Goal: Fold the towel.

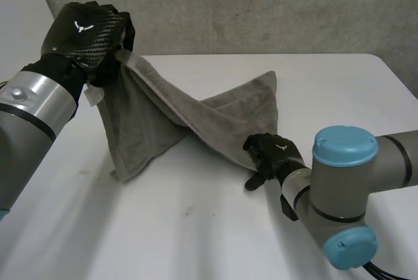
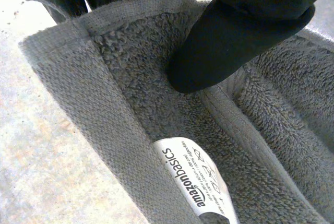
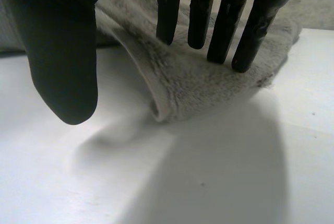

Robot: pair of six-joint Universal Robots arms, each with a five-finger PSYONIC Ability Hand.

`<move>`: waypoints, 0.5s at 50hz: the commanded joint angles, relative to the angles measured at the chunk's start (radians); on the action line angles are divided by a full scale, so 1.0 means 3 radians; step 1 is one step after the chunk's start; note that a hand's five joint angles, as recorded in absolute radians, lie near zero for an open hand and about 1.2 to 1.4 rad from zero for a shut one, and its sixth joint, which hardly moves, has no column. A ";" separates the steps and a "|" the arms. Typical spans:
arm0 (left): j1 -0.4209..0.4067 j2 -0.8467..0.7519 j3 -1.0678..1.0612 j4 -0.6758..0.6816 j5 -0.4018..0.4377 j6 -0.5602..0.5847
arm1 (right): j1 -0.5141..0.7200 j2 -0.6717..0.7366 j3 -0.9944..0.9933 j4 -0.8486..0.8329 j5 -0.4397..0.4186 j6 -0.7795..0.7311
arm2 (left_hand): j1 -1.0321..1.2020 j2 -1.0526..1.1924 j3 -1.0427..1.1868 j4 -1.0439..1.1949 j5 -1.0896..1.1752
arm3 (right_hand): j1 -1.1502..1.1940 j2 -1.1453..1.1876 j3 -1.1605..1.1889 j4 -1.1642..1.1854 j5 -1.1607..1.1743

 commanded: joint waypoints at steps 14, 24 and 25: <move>0.0144 0.0048 -0.0016 -0.0004 -0.0005 -0.0182 | -0.0637 -0.1045 0.0019 -0.0700 0.0326 -0.0946 | 0.0640 0.0595 0.0599 0.0597 0.0597 | 0.3314 0.3143 0.3163 0.3182 0.3207; 0.0144 0.0089 -0.0047 -0.0040 -0.0010 -0.0177 | -0.0771 -0.1594 -0.0675 0.0626 -0.0319 -0.1896 | 0.0640 0.0595 0.0599 0.0597 0.0597 | 0.3314 0.3143 0.3163 0.3182 0.3207; 0.0144 0.0089 -0.0057 -0.0055 -0.0015 -0.0177 | -0.0766 -0.1553 -0.0828 0.1009 -0.0375 -0.2040 | 0.0640 0.0595 0.0599 0.0597 0.0597 | 0.3314 0.3143 0.3163 0.3182 0.3207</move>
